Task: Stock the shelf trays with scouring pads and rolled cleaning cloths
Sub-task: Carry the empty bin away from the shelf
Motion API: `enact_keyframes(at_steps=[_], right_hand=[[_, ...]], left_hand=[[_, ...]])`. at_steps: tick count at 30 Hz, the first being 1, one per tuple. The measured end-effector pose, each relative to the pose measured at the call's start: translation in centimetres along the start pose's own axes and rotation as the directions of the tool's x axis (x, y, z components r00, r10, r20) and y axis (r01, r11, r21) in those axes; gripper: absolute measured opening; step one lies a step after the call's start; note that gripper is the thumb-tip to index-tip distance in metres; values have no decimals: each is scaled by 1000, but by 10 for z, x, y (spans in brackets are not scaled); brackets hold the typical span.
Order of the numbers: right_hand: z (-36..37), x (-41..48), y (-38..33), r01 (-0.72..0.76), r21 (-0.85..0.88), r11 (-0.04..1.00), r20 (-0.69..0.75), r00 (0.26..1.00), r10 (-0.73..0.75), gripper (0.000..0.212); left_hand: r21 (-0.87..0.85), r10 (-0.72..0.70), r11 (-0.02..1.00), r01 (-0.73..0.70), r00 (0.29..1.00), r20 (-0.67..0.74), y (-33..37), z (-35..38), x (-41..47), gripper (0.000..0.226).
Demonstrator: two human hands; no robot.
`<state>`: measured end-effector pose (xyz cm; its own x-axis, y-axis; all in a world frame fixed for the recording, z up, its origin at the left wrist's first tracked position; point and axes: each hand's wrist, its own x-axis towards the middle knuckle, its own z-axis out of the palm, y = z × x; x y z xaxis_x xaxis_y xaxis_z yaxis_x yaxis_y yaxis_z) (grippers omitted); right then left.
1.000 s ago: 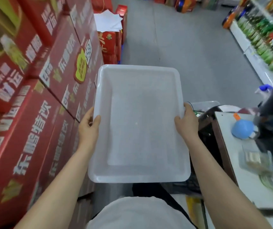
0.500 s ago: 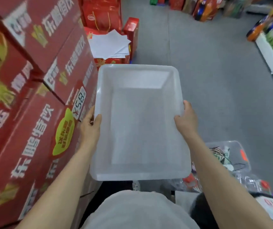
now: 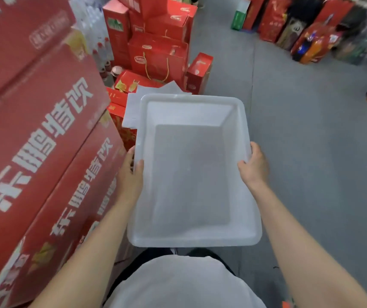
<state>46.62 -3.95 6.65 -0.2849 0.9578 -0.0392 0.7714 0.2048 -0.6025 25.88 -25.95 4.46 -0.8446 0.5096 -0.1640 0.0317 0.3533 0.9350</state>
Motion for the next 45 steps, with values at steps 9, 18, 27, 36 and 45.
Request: enact_keyframes(at_steps=[9, 18, 27, 36, 45], right_hand=[[60, 205, -94, 225, -41, 973, 180, 960, -215, 47], [208, 405, -230, 637, -7, 771, 568, 637, -521, 45], [320, 474, -314, 825, -24, 565, 703, 416, -578, 65], [367, 479, -321, 857, -96, 506, 712, 415, -566, 70], [300, 466, -389, 866, -16, 499, 736, 348, -581, 56]], left_hand=[[90, -110, 987, 130, 973, -202, 18, 46, 147, 52], [-177, -403, 912, 369, 732, -549, 15, 86, 261, 50], [-276, -550, 817, 505, 541, -636, -5, 112, 340, 50], [-284, -557, 810, 513, 519, -648, -36, 114, 375, 52], [-243, -609, 782, 575, 620, -494, -22, 98, 357, 66]])
